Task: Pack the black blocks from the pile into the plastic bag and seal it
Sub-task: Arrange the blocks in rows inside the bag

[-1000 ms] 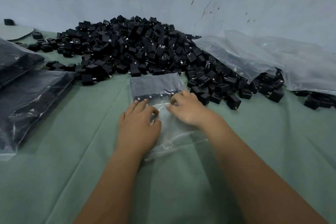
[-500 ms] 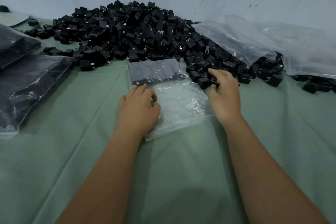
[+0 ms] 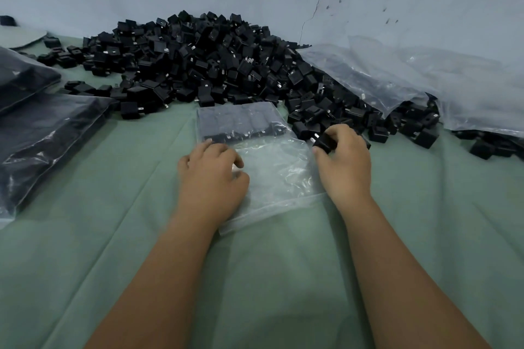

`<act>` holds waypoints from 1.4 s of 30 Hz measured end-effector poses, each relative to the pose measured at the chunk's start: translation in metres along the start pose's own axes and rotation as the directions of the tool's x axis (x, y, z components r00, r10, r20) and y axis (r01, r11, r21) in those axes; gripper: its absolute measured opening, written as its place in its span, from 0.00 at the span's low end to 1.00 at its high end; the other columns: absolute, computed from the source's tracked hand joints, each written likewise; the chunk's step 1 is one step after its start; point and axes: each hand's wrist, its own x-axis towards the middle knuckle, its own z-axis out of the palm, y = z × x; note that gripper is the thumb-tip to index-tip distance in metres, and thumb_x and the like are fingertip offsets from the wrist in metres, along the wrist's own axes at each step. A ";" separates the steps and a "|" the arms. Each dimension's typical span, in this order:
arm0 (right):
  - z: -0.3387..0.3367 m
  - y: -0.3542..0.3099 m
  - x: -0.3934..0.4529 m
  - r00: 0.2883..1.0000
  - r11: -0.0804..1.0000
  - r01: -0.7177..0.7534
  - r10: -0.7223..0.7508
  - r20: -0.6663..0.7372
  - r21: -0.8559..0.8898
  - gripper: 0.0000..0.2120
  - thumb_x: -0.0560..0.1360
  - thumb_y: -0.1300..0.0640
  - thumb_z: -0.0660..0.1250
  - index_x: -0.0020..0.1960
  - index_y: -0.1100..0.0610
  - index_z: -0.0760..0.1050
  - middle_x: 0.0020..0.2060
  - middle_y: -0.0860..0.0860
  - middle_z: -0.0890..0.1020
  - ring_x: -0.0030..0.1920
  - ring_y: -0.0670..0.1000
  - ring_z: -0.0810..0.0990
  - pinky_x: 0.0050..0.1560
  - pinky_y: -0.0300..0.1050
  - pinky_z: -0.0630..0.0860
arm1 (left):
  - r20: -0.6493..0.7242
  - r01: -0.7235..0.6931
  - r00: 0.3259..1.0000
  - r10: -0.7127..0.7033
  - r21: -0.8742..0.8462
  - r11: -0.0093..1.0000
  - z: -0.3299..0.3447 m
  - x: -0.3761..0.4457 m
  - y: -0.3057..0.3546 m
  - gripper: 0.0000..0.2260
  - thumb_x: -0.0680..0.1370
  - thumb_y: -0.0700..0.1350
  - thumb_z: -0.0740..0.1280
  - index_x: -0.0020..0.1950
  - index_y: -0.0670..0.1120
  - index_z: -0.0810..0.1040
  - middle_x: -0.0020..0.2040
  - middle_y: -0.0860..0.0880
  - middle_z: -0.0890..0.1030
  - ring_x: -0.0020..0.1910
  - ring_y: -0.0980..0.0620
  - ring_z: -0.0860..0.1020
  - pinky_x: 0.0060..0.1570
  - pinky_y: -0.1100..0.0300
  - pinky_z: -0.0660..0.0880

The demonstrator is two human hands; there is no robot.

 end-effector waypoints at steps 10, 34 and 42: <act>-0.005 -0.062 -0.042 0.954 0.895 0.236 -0.140 -0.264 0.378 0.15 0.75 0.62 0.68 0.62 0.61 0.74 0.53 0.51 0.76 0.53 0.52 0.75 0.55 0.43 0.72 | 0.234 -0.276 0.899 0.371 -0.356 0.893 -0.013 -0.012 0.017 0.06 0.71 0.48 0.75 0.44 0.53 0.80 0.45 0.57 0.80 0.49 0.57 0.76 0.53 0.58 0.73; -0.002 -0.075 -0.046 0.870 0.867 0.438 -0.342 0.355 -0.238 0.06 0.78 0.53 0.61 0.42 0.50 0.70 0.31 0.44 0.65 0.31 0.45 0.65 0.30 0.39 0.59 | -0.017 -0.106 0.984 0.175 -0.853 0.511 -0.031 -0.008 0.028 0.07 0.71 0.49 0.72 0.38 0.45 0.84 0.38 0.47 0.82 0.40 0.43 0.79 0.42 0.51 0.75; 0.009 -0.072 -0.051 0.830 0.938 0.344 -0.283 0.480 -0.042 0.11 0.79 0.44 0.57 0.55 0.49 0.71 0.42 0.47 0.75 0.45 0.52 0.74 0.43 0.44 0.69 | -0.097 0.205 0.859 -0.503 -0.835 0.511 -0.030 0.004 0.000 0.15 0.80 0.52 0.56 0.50 0.52 0.82 0.39 0.53 0.81 0.34 0.63 0.75 0.40 0.60 0.69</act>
